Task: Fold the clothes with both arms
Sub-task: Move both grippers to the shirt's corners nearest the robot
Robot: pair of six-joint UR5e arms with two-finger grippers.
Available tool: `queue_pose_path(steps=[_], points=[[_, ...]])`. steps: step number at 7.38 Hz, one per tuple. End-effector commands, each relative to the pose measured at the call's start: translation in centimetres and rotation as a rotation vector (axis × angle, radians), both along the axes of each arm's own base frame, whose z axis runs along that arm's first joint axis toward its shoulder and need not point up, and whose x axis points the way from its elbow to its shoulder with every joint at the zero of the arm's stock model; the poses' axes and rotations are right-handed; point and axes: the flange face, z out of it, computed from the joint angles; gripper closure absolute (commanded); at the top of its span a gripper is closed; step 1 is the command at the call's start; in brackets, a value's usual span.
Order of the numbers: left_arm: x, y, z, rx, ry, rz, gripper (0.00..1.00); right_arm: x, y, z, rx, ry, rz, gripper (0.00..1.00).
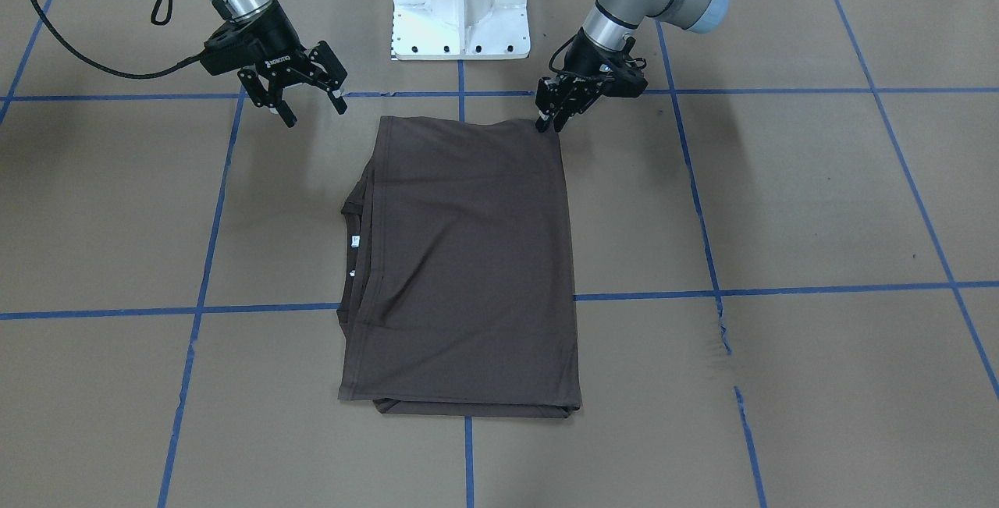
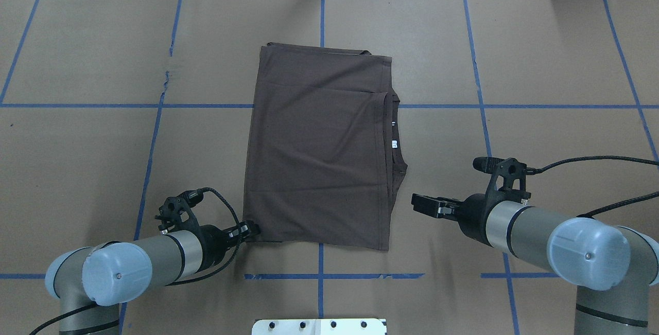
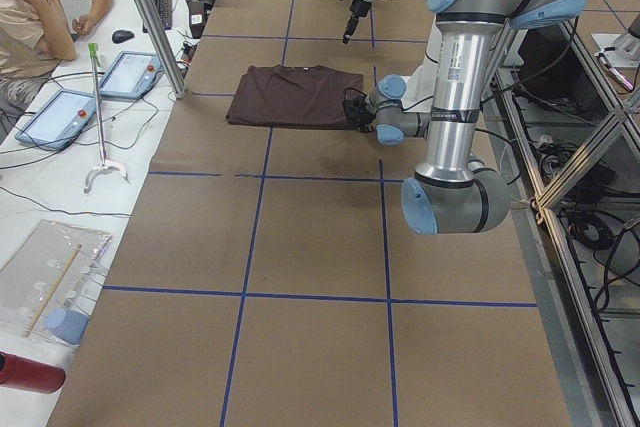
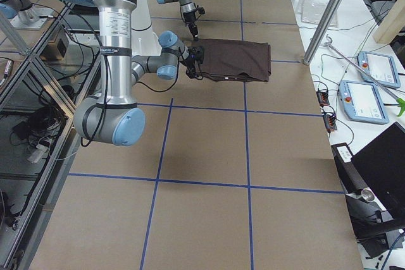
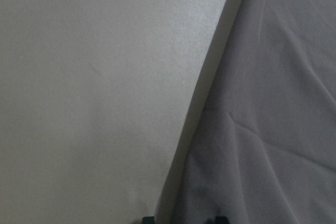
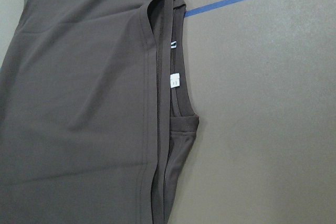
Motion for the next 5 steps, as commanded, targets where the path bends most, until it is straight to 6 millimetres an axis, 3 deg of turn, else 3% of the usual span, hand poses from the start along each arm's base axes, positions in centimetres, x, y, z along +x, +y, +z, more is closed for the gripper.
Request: queue_pose_path(steps=[1, 2, 3, 4, 5], points=[[0.1, 0.4, -0.4, 0.001, 0.009, 0.008, 0.85, 0.0, 0.0, 0.0, 0.0, 0.001, 0.0, 0.0], [0.2, 0.5, -0.5, 0.002, 0.011, 0.01, 1.0, -0.1, 0.0, 0.1, -0.001, 0.002, 0.0, 0.0], [0.2, 0.5, -0.5, 0.004, 0.01, 0.009, 1.0, -0.3, 0.0, 0.4, -0.015, 0.002, 0.008, 0.0], [0.1, 0.5, -0.6, 0.006, 0.011, 0.009, 1.0, -0.9, -0.1, -0.5, -0.099, -0.048, 0.059, 0.08], [0.2, 0.6, -0.7, 0.006, 0.014, 0.011, 1.0, -2.6, -0.6, -2.8, -0.185, -0.061, 0.105, 0.17]])
